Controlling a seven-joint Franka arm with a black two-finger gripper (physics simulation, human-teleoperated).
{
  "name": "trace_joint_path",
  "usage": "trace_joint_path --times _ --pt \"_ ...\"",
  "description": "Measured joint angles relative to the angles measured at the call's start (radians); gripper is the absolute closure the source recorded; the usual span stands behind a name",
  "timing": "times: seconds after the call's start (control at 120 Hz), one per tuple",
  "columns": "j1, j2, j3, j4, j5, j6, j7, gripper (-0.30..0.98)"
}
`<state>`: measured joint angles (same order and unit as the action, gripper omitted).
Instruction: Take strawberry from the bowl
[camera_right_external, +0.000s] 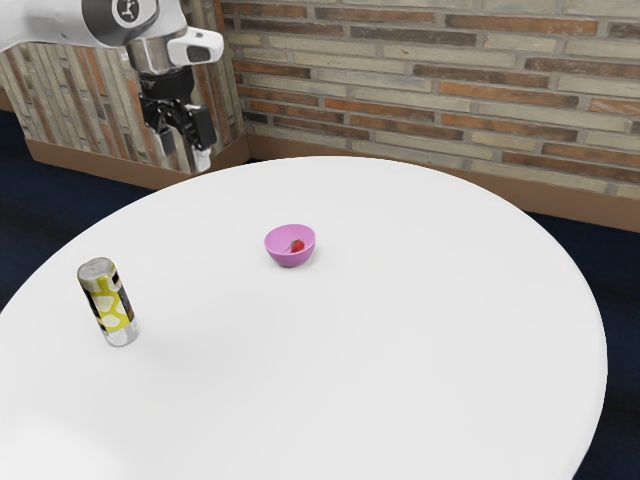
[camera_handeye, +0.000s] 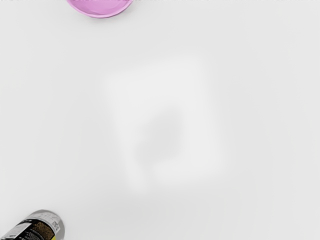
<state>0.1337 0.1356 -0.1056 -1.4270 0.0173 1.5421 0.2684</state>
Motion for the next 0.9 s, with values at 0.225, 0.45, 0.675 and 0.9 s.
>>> trace_joint_path --times 0.225,0.45,0.675,0.9 --pt "-0.003 0.000 -0.003 0.000 -0.001 0.006 -0.007 0.00" --pt "-0.024 0.157 -0.017 0.219 0.032 0.001 0.053 0.00" --pt "-0.025 0.568 -0.096 0.707 0.126 -0.024 0.344 0.00" --pt "0.011 0.774 -0.184 0.830 0.178 0.004 0.764 0.00"
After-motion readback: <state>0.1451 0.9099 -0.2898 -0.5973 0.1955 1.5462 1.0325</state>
